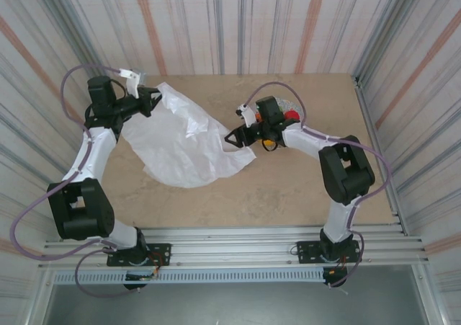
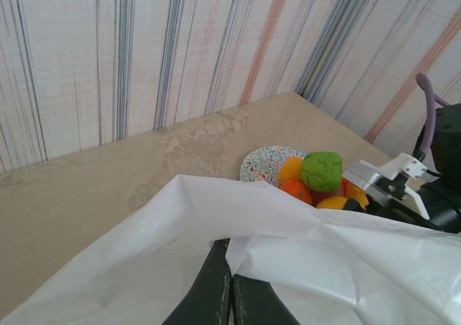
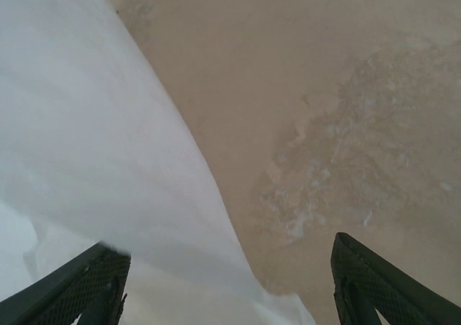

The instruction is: Place the fruits into the plastic bag

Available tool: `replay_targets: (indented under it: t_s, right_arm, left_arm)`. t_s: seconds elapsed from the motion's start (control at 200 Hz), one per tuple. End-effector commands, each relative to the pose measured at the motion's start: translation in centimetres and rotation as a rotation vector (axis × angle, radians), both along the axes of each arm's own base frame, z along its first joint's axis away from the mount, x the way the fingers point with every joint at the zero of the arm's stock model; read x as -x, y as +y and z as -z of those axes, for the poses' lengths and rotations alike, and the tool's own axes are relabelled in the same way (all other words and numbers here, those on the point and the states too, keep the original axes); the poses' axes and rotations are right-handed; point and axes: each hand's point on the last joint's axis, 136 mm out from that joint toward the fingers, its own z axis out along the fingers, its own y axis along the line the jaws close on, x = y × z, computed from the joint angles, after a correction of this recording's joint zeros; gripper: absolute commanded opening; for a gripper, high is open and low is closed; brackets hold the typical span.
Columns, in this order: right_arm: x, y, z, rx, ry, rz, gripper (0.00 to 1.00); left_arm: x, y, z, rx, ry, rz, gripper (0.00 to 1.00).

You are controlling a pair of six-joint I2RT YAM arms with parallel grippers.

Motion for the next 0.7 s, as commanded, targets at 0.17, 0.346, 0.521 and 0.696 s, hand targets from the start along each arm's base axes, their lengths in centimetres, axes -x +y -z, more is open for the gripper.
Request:
replay_targets:
  t_s: [0.17, 0.346, 0.521, 0.696]
  right_arm:
    - [0.1, 5.0, -3.8, -0.132, -0.047, -0.111, 0.40]
    - [0.5, 5.3, -5.6, -0.184, -0.015, -0.036, 0.00]
    - [-0.5, 5.4, -5.1, -0.223, 0.209, 0.321, 0.00]
    - [0.3, 6.9, -3.7, -0.360, 0.416, 0.473, 0.00]
  left_arm:
    - [0.5, -0.6, -0.3, -0.016, -0.021, 0.023, 0.00]
    - [-1.7, 0.9, 1.7, -0.081, 0.058, -0.107, 0.11]
    - [-5.2, 6.4, 4.6, -0.209, 0.277, -0.476, 0.50]
    - [-2.8, 13.0, 4.0, -0.140, 0.455, -0.772, 0.76]
